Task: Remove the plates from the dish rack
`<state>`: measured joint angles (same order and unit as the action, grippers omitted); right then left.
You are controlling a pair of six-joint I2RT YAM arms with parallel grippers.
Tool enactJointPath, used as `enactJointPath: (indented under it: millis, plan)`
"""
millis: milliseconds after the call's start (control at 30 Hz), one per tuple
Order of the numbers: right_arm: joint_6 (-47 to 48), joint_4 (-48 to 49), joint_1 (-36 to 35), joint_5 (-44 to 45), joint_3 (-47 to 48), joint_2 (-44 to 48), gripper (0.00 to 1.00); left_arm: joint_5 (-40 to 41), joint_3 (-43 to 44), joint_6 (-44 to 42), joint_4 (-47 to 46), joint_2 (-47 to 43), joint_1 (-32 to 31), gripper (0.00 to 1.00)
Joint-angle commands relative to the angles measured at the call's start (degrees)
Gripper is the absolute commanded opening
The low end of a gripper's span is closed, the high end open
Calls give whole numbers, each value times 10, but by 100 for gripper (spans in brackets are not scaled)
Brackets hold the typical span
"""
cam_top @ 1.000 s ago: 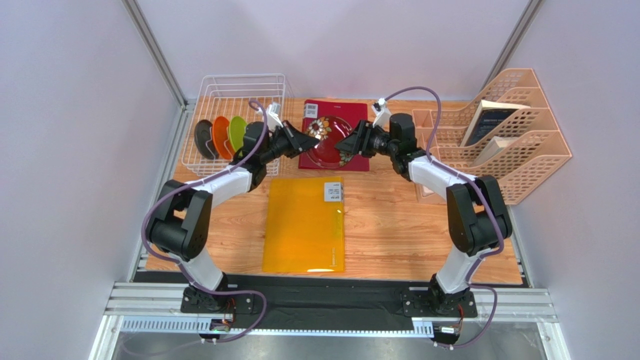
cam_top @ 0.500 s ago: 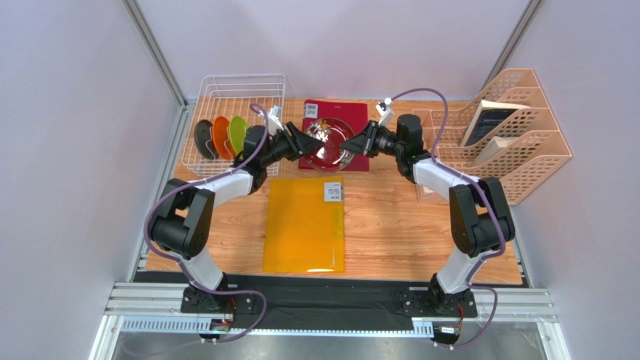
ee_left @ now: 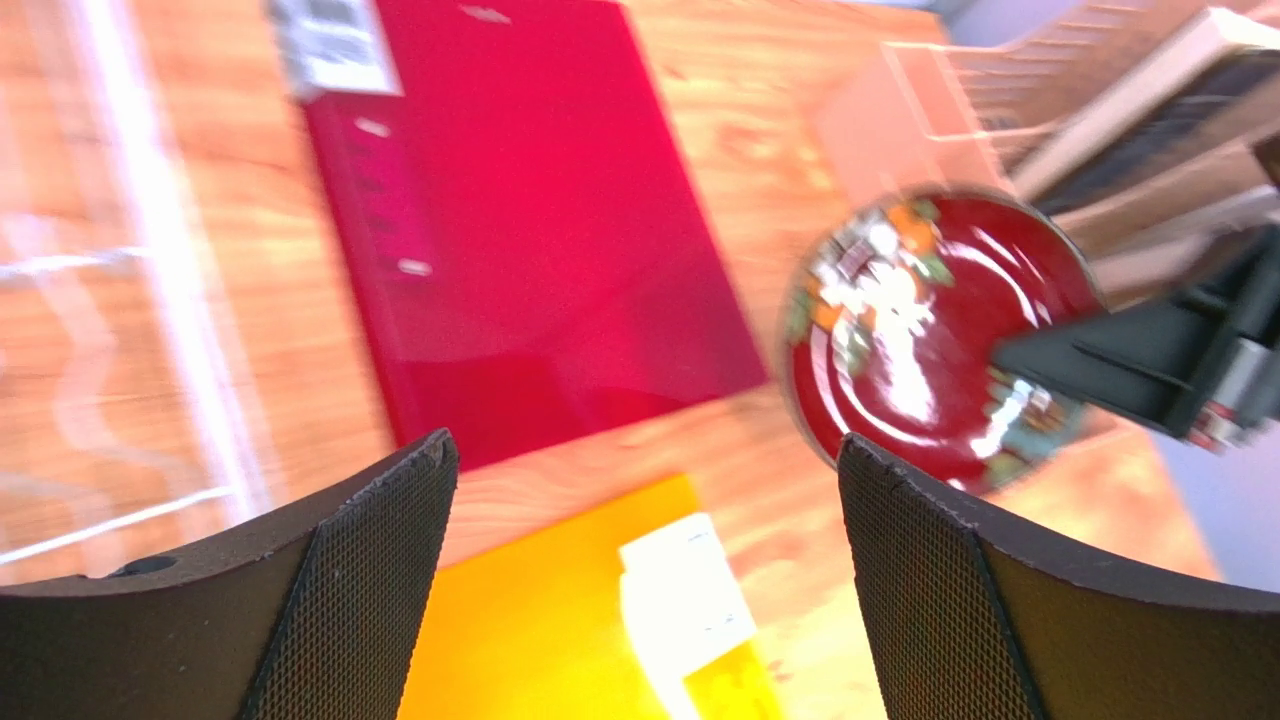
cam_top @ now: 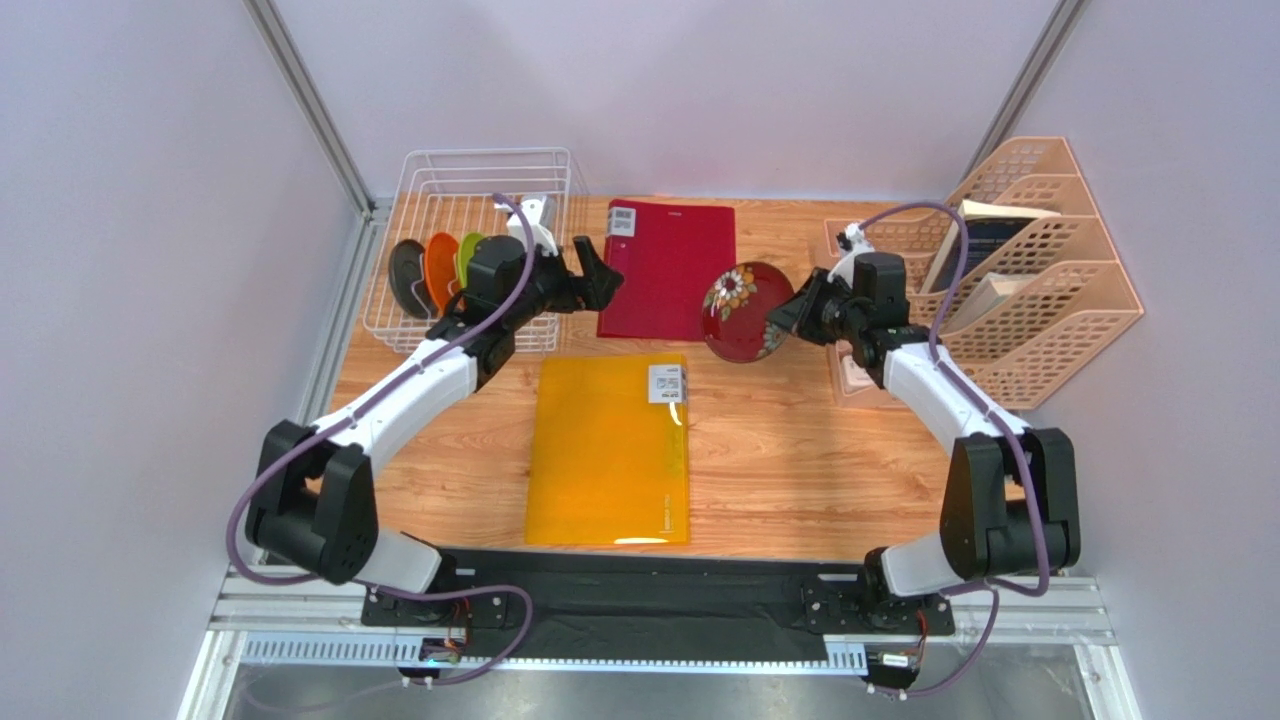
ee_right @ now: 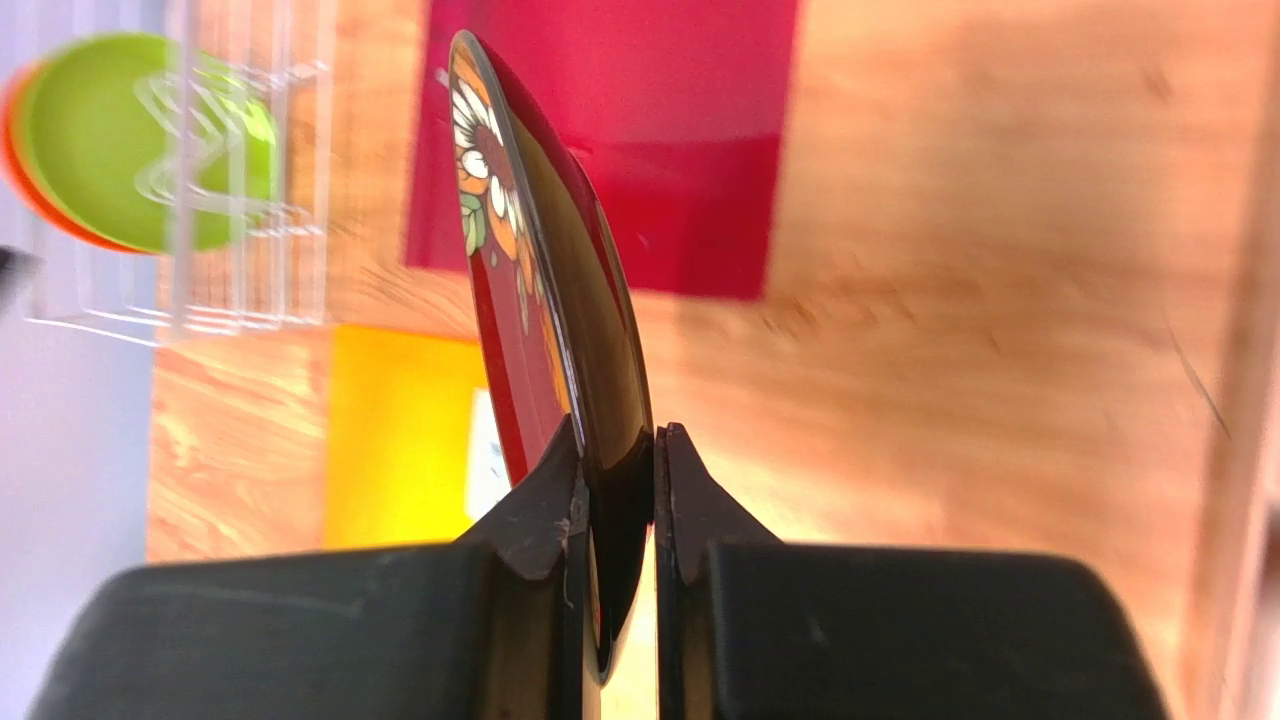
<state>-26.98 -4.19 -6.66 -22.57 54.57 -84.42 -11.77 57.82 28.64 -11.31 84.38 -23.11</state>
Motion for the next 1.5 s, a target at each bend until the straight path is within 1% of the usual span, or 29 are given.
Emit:
enactJointPath:
  millis: [0, 100, 200, 367, 700, 833, 1033, 1100, 1167, 1200, 1267, 1367, 1467]
  plan:
    - [21, -56, 3, 24, -38, 51, 0, 128, 12, -115, 77, -60, -1, 100]
    - [24, -86, 4, 24, -56, 69, 0, 183, 5, -133, 97, -87, 0, 100]
    - [19, -98, 4, 16, -80, 85, 0, 209, -2, -149, 100, -106, -1, 100]
    - [26, -99, 5, 15, -105, 86, 0, 212, -10, -146, 98, -124, 0, 100]
    - [32, -108, 4, 5, -108, 32, 0, 225, -8, -139, 104, -125, 0, 100]
    - [42, -161, -1, 50, -83, -10, 0, 228, -3, -135, 110, -121, 1, 100]
    - [26, -173, -7, 104, -86, -18, 0, 228, -6, -137, 125, -122, 1, 100]
    - [21, -179, -7, 115, -83, -23, 5, 230, -6, -137, 127, -126, 1, 100]
    - [21, -189, -9, 123, -74, -37, 6, 232, -7, -136, 128, -127, 1, 100]
    - [21, -191, -8, 125, -72, -43, 11, 231, -6, -136, 128, -127, 1, 100]
    - [24, -197, -10, 132, -68, -53, 14, 230, -5, -136, 131, -127, 1, 100]
    - [25, -203, -10, 147, -66, -60, 21, 232, -5, -137, 133, -127, 1, 100]
    - [25, -204, -11, 155, -64, -65, 24, 232, -6, -138, 133, -125, 1, 100]
